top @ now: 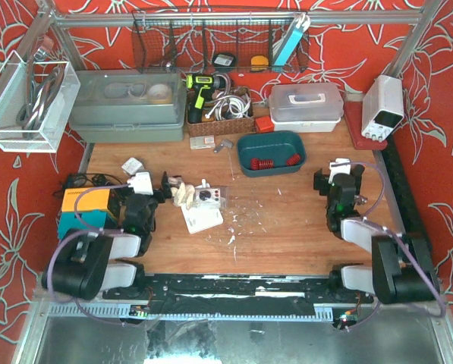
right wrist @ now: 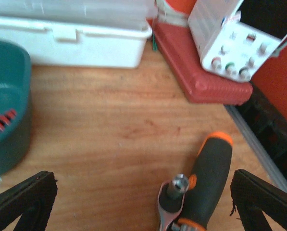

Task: Install the large spring

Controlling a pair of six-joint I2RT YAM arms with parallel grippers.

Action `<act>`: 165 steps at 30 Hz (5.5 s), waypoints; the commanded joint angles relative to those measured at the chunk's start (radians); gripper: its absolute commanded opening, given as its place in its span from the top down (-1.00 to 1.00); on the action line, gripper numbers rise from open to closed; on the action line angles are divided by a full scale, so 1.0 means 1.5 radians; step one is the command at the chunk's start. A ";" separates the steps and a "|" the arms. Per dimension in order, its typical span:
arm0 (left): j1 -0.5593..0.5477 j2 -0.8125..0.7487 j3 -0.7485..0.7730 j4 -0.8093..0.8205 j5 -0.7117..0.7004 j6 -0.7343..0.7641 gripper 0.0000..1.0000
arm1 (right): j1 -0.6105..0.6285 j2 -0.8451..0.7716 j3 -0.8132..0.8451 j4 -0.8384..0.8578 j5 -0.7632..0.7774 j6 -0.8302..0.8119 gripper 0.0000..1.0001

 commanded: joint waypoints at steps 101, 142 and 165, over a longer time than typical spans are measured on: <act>-0.117 -0.076 0.485 -0.650 -0.127 -0.323 1.00 | 0.464 -0.133 0.164 -0.511 0.037 0.256 -0.98; -0.077 -0.139 0.210 -0.552 0.073 -0.332 -1.00 | 0.483 0.111 0.462 -0.599 -0.384 -0.081 -0.80; -0.042 -0.246 0.083 -0.425 0.007 -0.303 -1.00 | 0.508 0.465 0.772 -0.774 -0.408 -0.301 -0.83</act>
